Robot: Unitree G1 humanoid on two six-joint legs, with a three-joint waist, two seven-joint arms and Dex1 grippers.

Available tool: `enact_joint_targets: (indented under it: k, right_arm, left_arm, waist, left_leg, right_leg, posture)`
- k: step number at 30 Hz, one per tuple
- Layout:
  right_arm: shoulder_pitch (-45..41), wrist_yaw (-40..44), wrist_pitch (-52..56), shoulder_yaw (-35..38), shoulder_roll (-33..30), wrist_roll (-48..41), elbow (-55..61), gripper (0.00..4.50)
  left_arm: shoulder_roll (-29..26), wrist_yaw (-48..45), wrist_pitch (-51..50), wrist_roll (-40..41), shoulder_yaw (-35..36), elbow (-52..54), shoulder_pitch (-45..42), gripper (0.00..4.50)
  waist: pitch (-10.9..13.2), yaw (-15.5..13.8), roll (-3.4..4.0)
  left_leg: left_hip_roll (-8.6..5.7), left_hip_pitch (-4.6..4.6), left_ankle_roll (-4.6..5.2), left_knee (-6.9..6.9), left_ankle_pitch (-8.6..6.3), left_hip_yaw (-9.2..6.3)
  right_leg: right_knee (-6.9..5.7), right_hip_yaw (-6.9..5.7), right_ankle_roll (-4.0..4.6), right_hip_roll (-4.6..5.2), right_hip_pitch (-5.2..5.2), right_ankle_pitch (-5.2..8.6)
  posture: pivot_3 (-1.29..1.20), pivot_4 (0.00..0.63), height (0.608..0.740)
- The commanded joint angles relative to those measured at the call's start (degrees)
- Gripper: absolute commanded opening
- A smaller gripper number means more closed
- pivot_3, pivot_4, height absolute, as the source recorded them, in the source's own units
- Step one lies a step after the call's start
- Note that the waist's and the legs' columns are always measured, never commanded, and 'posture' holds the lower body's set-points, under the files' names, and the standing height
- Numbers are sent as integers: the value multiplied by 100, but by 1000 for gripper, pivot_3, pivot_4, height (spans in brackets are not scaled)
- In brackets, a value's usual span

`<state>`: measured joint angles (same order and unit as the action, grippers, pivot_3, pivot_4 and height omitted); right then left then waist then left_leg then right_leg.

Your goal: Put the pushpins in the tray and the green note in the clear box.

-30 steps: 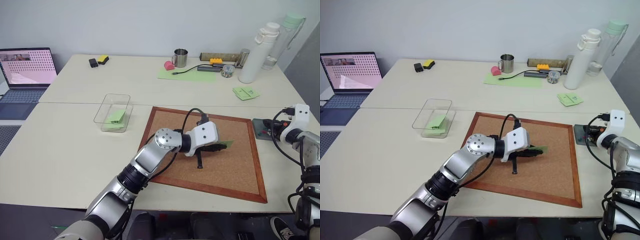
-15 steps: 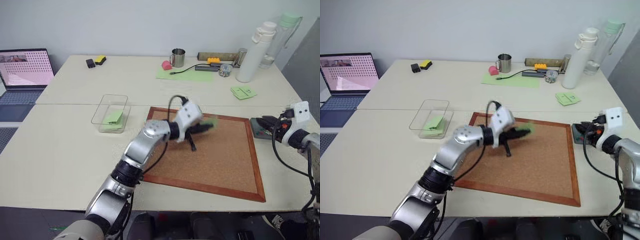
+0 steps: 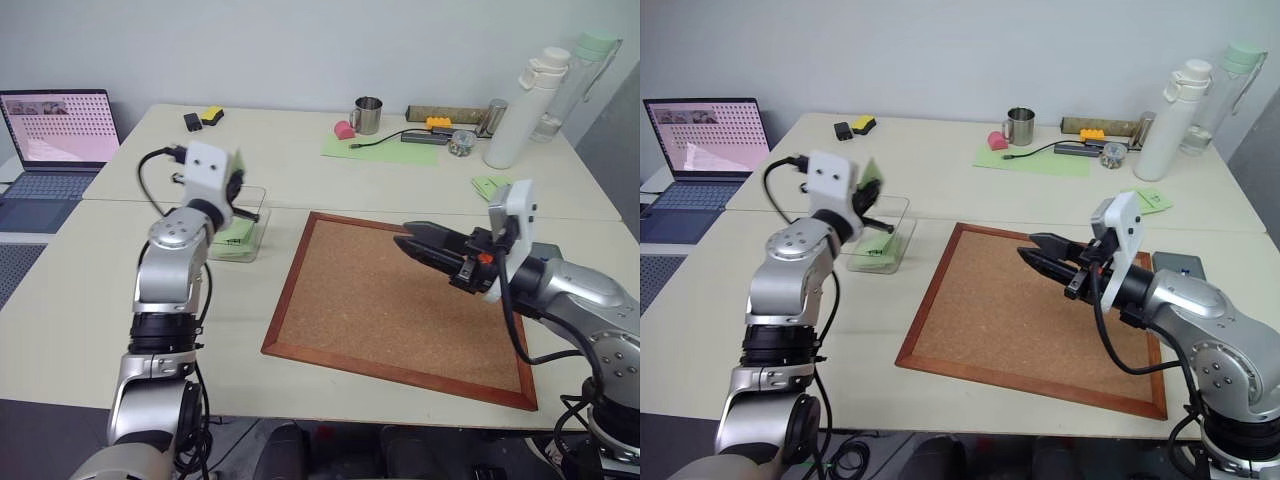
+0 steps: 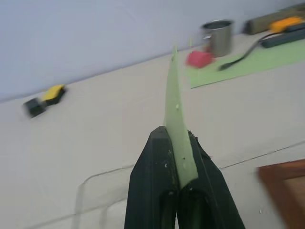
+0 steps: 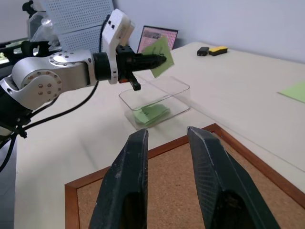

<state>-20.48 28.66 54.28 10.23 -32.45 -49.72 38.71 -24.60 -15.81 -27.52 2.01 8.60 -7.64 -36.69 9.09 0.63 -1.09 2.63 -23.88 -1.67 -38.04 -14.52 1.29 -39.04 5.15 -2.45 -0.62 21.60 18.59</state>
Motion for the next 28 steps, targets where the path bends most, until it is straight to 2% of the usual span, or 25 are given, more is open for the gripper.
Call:
enact_joint_targets:
  k: [1,2,5,14,18,21,23,28]
  right_arm:
    - [-30,-20,-201,-131,-55,70,101,1341]
    - [-33,-25,-222,-141,-59,82,84,1341]
    - [-21,-30,-264,-128,-88,81,57,1387]
    - [101,-69,-362,13,-248,83,41,1387]
    - [330,-32,-399,199,-474,152,13,1387]
    - [788,281,-507,357,-952,402,-3,1387]
    - [1136,484,-655,458,-1261,617,-58,1387]
    - [1698,739,-943,762,-1533,826,-150,1387]
  left_arm:
    - [-112,282,46,-239,4,161,199,0]
    - [-114,269,27,-242,-26,159,231,0]
    - [-140,273,22,-297,-105,131,305,398]
    - [36,272,27,-228,-232,139,136,2116]
    - [143,-852,-60,398,-628,666,92,2812]
    - [21,-1964,-666,1160,-949,1300,168,2812]
    - [-280,-2682,-986,1495,-1238,1696,277,2812]
    - [-909,-3688,-889,1716,-1580,1773,458,2812]
  waist:
    - [1,-47,-3]
    - [1,-53,-3]
    - [1,-54,-3]
    - [1,-47,-4]
    - [1,-65,-5]
    - [1,-62,-6]
    - [1,-46,-6]
    - [0,72,-3]
  left_leg:
    - [0,-2,0,-1,0,0]
    - [1,-1,0,-2,0,-1]
    - [1,-1,0,-2,0,-4]
    - [5,-1,0,0,0,1]
    - [1,-3,0,-1,0,1]
    - [0,-5,-1,-1,1,4]
    - [1,-5,-1,1,1,9]
    - [6,12,-1,7,1,21]
  right_leg:
    - [-3,-1,0,0,2,0]
    - [-5,-2,0,0,2,0]
    - [-11,-7,1,0,2,-1]
    - [-13,-2,1,-5,7,-1]
    - [-12,-3,1,-4,6,-1]
    - [-7,-2,1,-3,5,-1]
    - [-5,3,1,-5,7,0]
    - [-12,12,1,-23,8,0]
  posture:
    - [0,150,740]
    - [0,150,740]
    - [0,150,740]
    - [0,150,740]
    - [0,150,740]
    - [0,150,740]
    - [0,150,740]
    - [0,150,740]
